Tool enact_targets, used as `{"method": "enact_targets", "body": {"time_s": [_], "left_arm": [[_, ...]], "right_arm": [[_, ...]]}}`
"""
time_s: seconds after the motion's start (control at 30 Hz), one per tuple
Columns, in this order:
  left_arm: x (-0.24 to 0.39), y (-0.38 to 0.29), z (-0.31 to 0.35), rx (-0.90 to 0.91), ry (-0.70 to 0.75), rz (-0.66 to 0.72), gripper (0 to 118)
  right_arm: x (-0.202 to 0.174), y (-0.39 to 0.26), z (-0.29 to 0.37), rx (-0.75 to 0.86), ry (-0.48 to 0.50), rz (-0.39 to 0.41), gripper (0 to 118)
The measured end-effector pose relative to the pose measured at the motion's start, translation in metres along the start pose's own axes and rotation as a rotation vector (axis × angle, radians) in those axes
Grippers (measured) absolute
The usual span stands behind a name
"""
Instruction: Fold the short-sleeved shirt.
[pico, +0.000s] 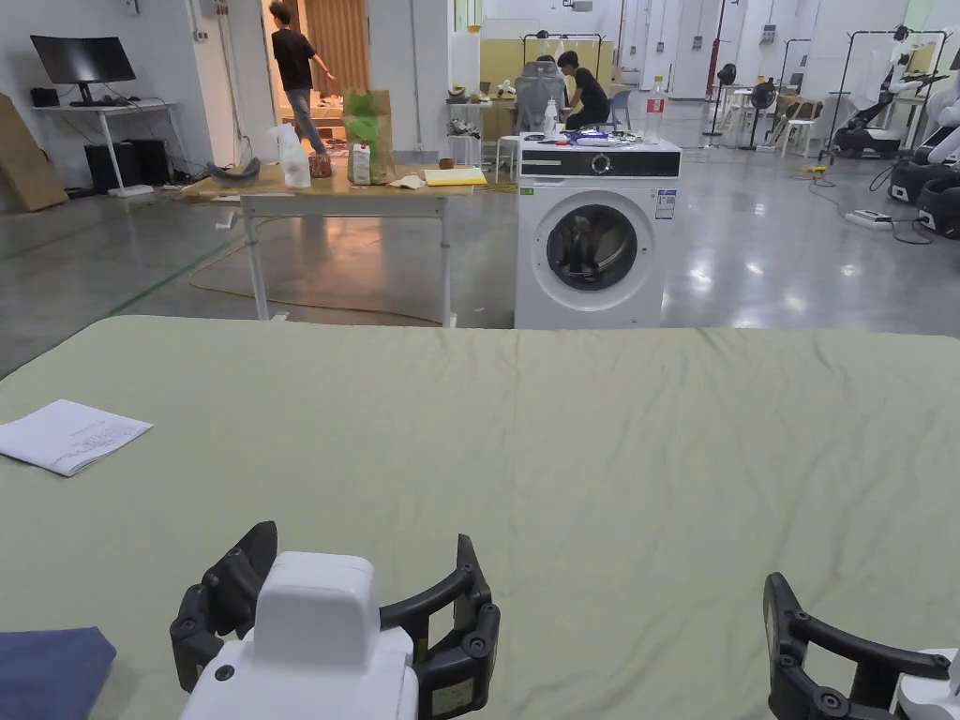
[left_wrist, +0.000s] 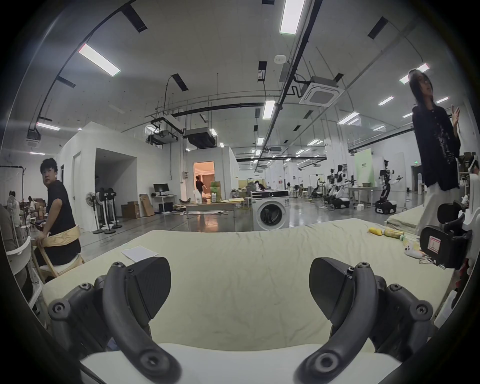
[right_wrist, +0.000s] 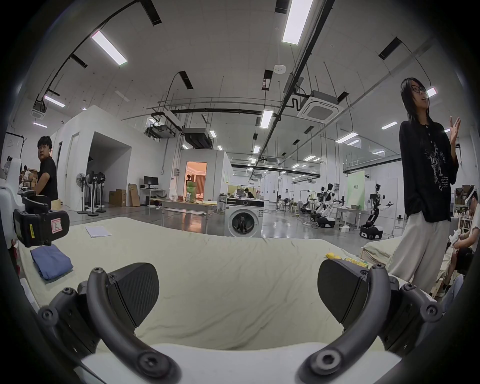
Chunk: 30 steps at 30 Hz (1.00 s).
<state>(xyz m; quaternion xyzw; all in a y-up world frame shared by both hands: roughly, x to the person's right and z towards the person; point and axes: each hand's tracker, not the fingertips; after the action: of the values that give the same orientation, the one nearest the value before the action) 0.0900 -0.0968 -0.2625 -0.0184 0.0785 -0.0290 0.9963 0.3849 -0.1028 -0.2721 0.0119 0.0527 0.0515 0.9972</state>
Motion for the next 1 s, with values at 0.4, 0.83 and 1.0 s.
{"method": "enact_targets", "body": {"time_s": [0.4, 0.83, 1.0], "left_arm": [[0.004, 0.004, 0.003, 0.01, -0.043, 0.066, 101], [0.029, 0.007, 0.004, -0.047, 0.117, 0.018, 101], [0.016, 0.009, -0.001, -0.113, 0.046, 0.152, 101]], "right_arm": [[-0.007, 0.0, -0.01, -0.033, 0.018, 0.017, 118], [-0.014, -0.003, -0.018, -0.056, 0.029, 0.038, 118], [-0.012, -0.003, -0.019, -0.058, 0.019, 0.032, 118]]}}
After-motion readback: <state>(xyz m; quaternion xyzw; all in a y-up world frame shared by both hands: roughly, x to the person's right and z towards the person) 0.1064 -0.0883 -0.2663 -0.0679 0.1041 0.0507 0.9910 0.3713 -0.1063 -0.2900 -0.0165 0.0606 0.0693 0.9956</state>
